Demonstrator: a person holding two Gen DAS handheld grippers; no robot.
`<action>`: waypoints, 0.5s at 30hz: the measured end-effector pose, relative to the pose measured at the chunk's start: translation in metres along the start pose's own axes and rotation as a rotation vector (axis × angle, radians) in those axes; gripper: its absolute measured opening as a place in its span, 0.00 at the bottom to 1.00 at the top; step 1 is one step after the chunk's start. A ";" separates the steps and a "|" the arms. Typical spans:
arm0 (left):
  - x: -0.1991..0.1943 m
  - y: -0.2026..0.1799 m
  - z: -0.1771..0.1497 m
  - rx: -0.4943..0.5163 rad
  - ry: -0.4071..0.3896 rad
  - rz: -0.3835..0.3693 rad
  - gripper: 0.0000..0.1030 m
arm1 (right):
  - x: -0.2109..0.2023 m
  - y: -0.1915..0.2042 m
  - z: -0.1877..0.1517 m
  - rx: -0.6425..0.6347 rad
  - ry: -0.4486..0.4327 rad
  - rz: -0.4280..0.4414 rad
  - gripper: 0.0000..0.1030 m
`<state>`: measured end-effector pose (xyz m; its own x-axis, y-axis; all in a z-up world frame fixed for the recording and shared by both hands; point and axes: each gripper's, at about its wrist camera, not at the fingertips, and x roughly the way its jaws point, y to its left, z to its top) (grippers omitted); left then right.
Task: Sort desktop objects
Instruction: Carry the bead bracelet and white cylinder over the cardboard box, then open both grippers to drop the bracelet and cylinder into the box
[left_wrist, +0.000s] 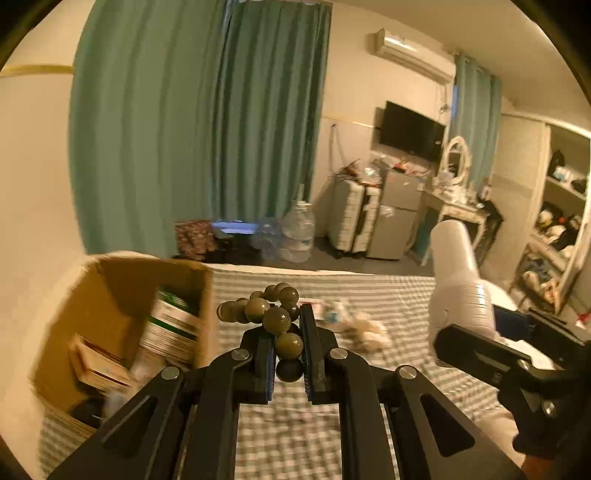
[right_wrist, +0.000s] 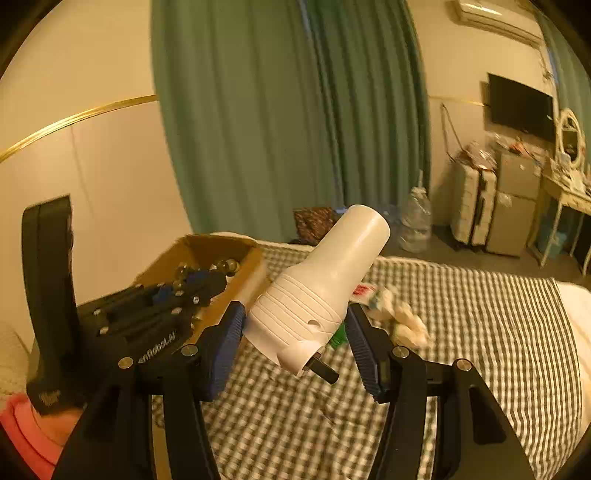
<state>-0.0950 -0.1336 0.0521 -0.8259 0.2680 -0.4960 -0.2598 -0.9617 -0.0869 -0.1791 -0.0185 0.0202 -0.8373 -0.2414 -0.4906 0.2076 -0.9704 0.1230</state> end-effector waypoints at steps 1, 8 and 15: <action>0.000 0.006 0.004 0.010 0.006 0.022 0.11 | 0.005 0.011 0.007 -0.013 -0.002 0.015 0.54; 0.000 0.081 -0.002 -0.030 0.056 0.110 0.11 | 0.058 0.058 0.027 0.011 0.060 0.166 0.54; 0.021 0.150 -0.044 -0.155 0.137 0.184 0.11 | 0.124 0.101 0.024 -0.049 0.150 0.214 0.54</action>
<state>-0.1291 -0.2750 -0.0094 -0.7742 0.0881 -0.6267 -0.0235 -0.9936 -0.1106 -0.2736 -0.1462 -0.0075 -0.6882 -0.4353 -0.5804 0.3995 -0.8952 0.1976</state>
